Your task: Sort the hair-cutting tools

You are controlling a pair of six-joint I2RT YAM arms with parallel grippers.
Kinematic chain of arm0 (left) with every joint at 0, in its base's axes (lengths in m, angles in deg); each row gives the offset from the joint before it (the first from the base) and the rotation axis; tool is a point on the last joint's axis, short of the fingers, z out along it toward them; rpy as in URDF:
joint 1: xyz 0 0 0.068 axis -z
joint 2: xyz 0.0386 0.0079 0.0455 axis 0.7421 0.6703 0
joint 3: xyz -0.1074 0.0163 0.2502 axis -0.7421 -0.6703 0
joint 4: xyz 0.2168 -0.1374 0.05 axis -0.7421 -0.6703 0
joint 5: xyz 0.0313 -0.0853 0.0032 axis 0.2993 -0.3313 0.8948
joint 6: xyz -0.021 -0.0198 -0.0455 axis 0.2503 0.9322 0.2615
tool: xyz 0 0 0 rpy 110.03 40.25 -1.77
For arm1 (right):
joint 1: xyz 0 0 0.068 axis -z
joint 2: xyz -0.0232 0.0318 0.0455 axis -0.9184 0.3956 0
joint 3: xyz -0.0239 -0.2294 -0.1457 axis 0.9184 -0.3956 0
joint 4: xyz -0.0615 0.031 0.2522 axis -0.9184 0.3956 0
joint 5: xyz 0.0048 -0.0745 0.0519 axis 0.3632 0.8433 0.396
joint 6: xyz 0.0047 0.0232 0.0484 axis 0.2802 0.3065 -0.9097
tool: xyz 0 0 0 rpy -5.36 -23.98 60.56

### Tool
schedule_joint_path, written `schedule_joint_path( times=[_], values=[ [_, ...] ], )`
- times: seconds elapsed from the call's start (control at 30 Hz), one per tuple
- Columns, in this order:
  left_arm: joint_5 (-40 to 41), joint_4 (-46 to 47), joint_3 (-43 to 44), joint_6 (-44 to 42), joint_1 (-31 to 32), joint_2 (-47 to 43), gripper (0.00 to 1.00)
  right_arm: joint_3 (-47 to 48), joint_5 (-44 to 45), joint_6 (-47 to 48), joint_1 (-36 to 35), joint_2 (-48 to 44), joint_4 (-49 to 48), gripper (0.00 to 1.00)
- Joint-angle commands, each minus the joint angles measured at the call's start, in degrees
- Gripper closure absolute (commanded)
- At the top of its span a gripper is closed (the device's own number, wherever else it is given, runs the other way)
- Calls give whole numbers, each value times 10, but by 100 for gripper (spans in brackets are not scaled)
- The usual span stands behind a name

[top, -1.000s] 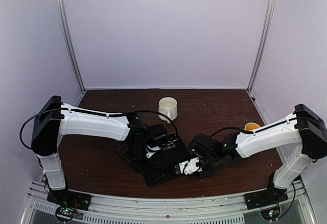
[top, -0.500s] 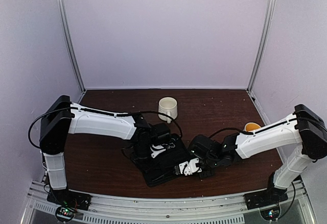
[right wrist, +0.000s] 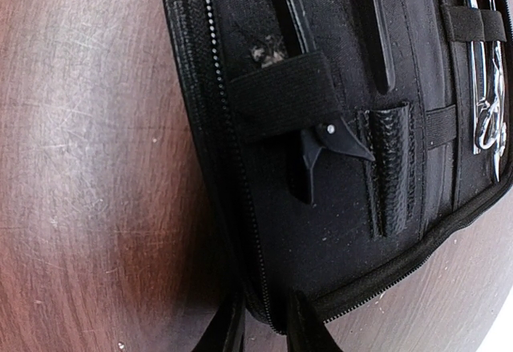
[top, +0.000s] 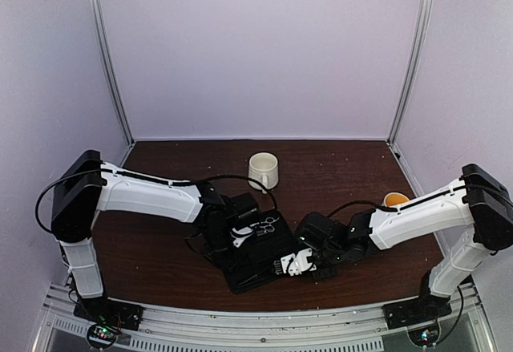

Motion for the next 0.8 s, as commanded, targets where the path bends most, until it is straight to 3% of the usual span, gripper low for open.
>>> schedule_joint_path(
  times=[0.0, 0.33, 0.77],
  values=[
    [12, 39, -23, 34, -2, 1, 100, -14, -21, -7, -6, 20, 65, 81],
    [55, -53, 65, 14, 3, 17, 100, -19, -21, -9, -5, 9, 59, 80],
    [70, -66, 62, 39, 6, -13, 100, -17, -18, -7, -6, 10, 57, 81]
  ],
)
